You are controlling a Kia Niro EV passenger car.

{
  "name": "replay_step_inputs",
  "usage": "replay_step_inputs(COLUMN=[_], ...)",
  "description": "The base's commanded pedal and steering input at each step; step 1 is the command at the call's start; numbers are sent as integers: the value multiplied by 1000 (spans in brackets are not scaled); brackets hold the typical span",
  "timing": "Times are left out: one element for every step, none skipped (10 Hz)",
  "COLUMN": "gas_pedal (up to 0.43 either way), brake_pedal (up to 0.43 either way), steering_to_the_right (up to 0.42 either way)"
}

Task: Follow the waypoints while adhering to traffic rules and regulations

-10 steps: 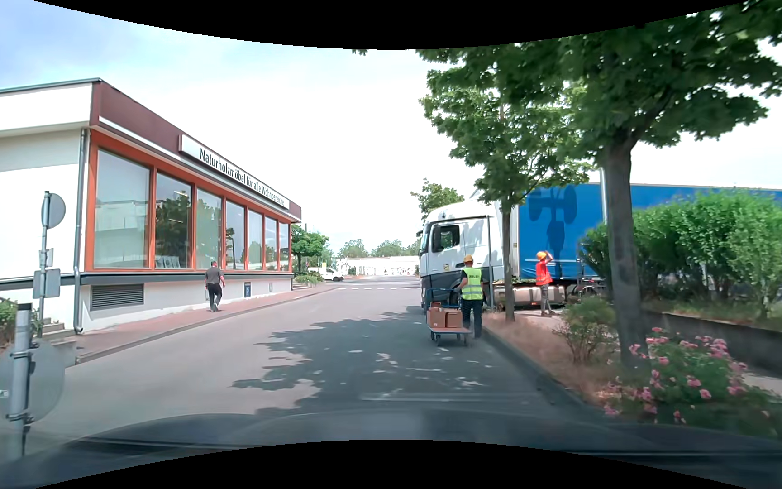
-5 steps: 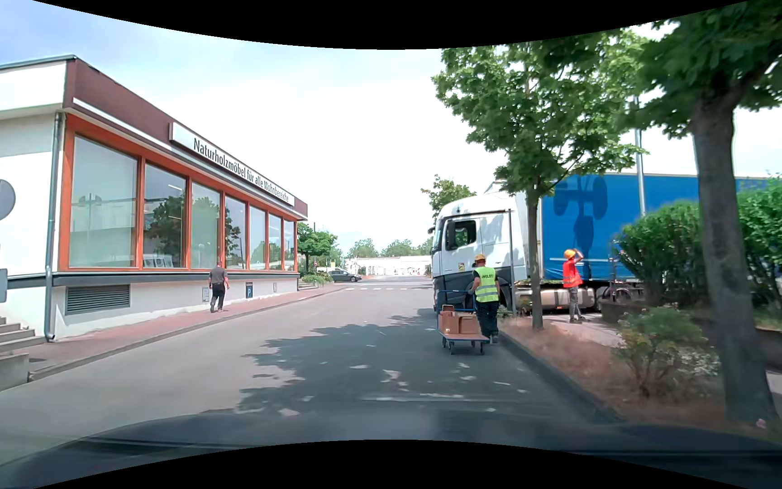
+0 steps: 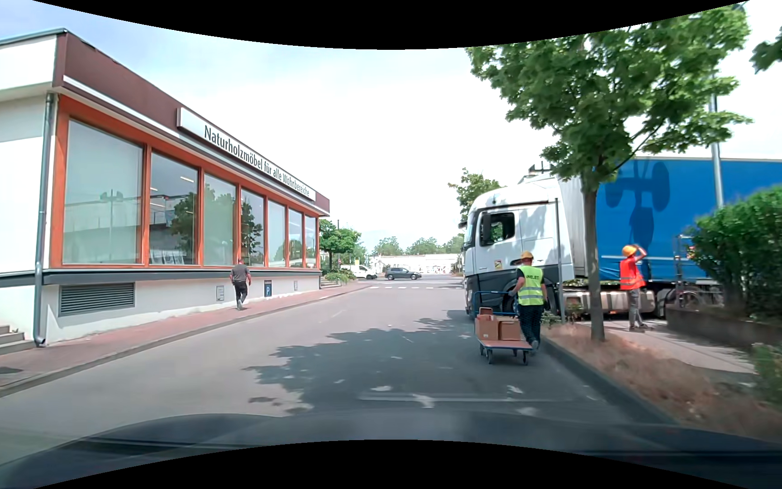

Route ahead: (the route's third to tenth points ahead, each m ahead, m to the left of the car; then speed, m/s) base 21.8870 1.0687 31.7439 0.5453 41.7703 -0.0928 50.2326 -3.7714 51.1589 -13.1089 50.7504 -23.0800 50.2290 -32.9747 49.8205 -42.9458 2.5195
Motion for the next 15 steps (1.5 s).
replay_step_inputs(gas_pedal=[59,59,59,59,59,67,67,67,79,79,79,79,87,98,98], brake_pedal=[0,0,0,0,0,0,0,0,0,0,0,0,0,0,0], steering_to_the_right=[-270,-269,-269,-268,-266,-264,-259,-248,-237,-212,-182,-160,-127,-95,-66])
